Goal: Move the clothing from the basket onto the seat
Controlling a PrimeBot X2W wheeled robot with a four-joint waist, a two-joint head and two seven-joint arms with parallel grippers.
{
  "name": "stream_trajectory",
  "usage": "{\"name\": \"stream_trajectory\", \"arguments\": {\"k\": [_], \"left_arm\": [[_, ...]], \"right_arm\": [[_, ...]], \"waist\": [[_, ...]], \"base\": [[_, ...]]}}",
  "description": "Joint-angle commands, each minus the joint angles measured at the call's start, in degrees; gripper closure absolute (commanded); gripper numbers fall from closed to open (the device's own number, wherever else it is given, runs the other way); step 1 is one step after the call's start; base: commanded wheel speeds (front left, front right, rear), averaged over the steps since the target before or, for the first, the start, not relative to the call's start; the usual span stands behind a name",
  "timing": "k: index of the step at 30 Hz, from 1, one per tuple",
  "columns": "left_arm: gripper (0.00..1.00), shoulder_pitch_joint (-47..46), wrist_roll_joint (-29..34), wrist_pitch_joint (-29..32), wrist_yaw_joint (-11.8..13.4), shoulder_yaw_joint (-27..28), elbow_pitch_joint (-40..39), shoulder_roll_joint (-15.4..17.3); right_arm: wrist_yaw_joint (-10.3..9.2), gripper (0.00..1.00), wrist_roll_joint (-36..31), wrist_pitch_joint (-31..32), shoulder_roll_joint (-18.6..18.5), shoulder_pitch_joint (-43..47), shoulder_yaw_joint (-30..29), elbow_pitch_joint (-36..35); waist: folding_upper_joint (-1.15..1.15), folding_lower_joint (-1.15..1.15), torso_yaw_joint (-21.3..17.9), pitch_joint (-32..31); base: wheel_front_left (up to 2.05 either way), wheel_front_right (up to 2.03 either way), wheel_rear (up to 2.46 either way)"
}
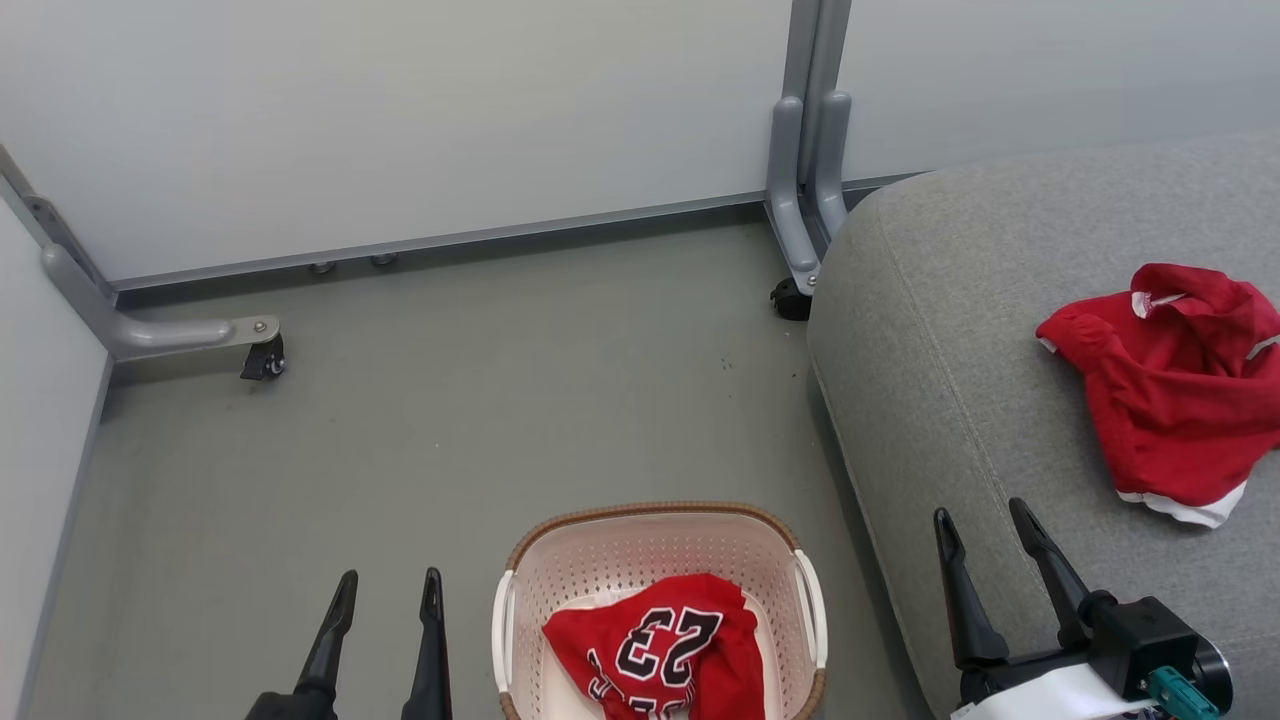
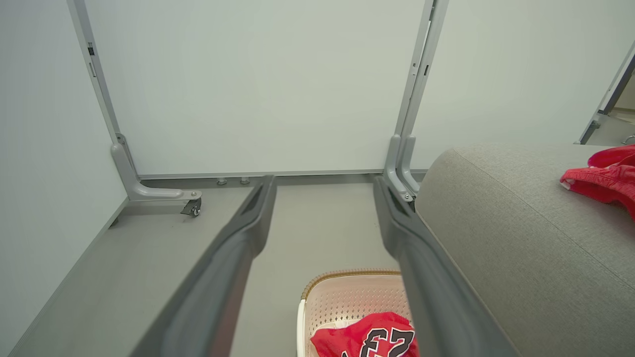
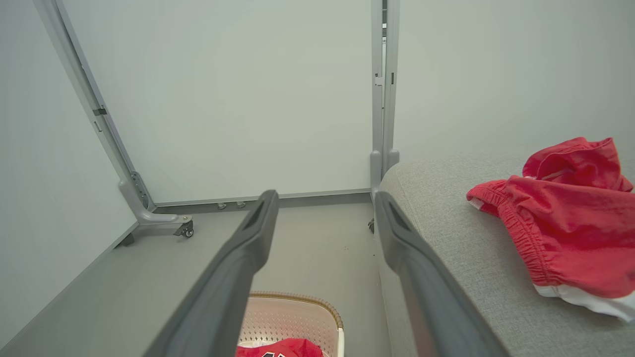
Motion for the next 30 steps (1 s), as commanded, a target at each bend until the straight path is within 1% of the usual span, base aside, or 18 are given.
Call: {"name": "stream_trajectory", "arguments": {"k": [1, 8, 13, 18, 22, 30], "left_arm": [[0.0, -1.15, 0.2, 0.02, 0.02, -0.09, -0.03, 0.07], [0.0, -2.02, 0.09, 0.02, -0.43, -0.54, 0.41, 0.07], [0.0, -4.33, 0.3, 0.03, -1.79, -2.02, 2.94, 0.07], [0.0, -10.88, 1.74, 0.05, -3.97, -5.51, 8.77, 0.07], [0.0, -18.28, 0.66, 0.02, -5.37, -8.58, 14.69, 0.11], [0.0, -34.06, 2.48, 0.02, -6.3, -17.3, 27.43, 0.16]], "right_arm": [[-0.02, 0.0, -0.09, -0.18, -0.03, -0.53, -0.08, -0.3], [-0.02, 0.0, -0.47, -0.18, -0.04, -1.19, -0.44, -0.76], [-0.02, 0.0, -0.16, -0.18, -0.05, -2.71, -1.93, -1.51], [-0.02, 0.0, 0.81, -0.18, -0.07, -6.55, -5.14, -2.87], [-0.02, 0.0, 0.79, -0.18, -0.05, -10.72, -6.63, -4.13], [-0.02, 0.0, 0.05, -0.18, -0.06, -19.11, -8.93, -7.14]], "waist": [[0.0, 0.0, 0.01, 0.14], [0.0, 0.0, -0.24, 1.43], [0.0, 0.0, -0.79, 4.55], [0.0, 0.0, -1.22, 11.36], [0.0, 0.0, -1.9, 17.72], [0.0, 0.0, -3.94, 30.86]], "base": [[0.0, 0.0, 0.0], [0.0, 0.0, 0.0], [0.0, 0.0, 0.0], [0.0, 0.0, 0.0], [0.0, 0.0, 0.0], [0.0, 0.0, 0.0]]}}
